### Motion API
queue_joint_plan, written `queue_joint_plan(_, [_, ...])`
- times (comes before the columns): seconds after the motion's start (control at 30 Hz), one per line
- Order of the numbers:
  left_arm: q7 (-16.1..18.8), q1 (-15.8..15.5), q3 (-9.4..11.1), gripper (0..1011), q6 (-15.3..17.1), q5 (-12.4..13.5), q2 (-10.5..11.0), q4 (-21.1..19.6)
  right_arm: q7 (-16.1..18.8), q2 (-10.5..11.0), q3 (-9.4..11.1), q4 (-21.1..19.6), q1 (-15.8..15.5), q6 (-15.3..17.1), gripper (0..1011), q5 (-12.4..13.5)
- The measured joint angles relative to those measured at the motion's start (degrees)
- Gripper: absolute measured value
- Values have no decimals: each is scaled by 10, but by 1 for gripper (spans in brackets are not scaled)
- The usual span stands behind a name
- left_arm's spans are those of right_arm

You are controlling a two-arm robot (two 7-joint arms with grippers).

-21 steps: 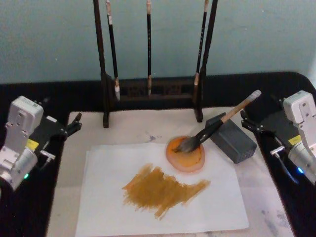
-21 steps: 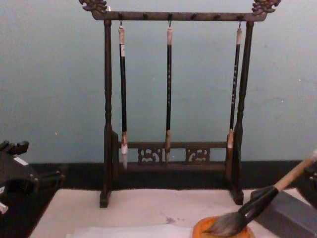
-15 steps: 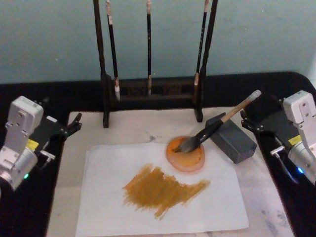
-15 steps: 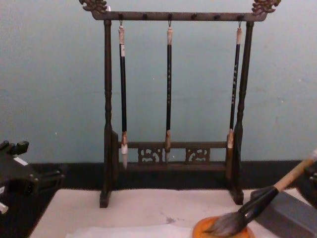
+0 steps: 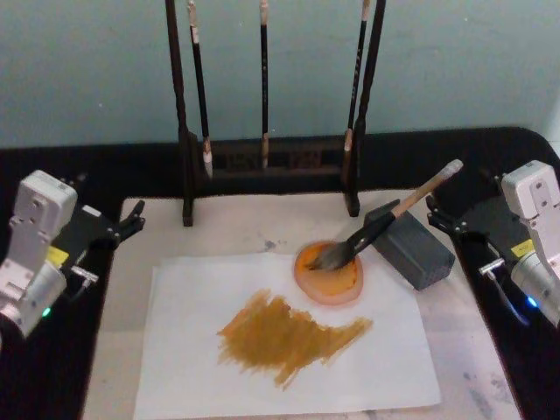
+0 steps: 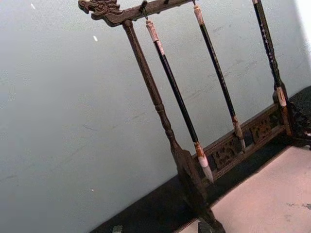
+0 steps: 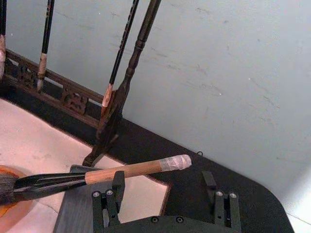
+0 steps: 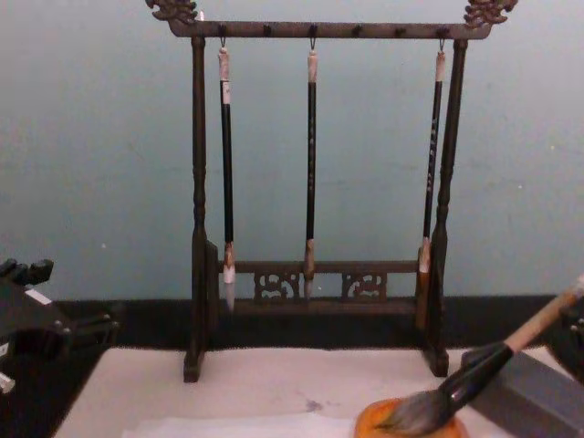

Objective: Pick up the brush from the inkstone, write on the paper, then place the brush back to its original position.

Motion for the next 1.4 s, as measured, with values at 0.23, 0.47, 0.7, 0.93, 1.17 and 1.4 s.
queue_joint_plan(0.23, [0,0,0,1010,0,0,0,0,0,0,0,0,0,0,1000,0])
queue_joint_plan(0.47, [0,0,0,1010,0,0,0,0,0,0,0,0,0,0,1000,0])
queue_joint_plan(0.7, [0,0,0,1010,0,0,0,0,0,0,0,0,0,0,1000,0])
queue_joint_plan(0.93, [0,0,0,1010,0,0,0,0,43,1,39,-54,-24,30,1000,69])
queue_joint_plan(1.17, [0,0,0,1010,0,0,0,0,88,-7,125,-126,-84,101,1000,231])
queue_joint_plan(1.4, [0,0,0,1010,0,0,0,0,90,-49,213,-149,-127,218,1000,423])
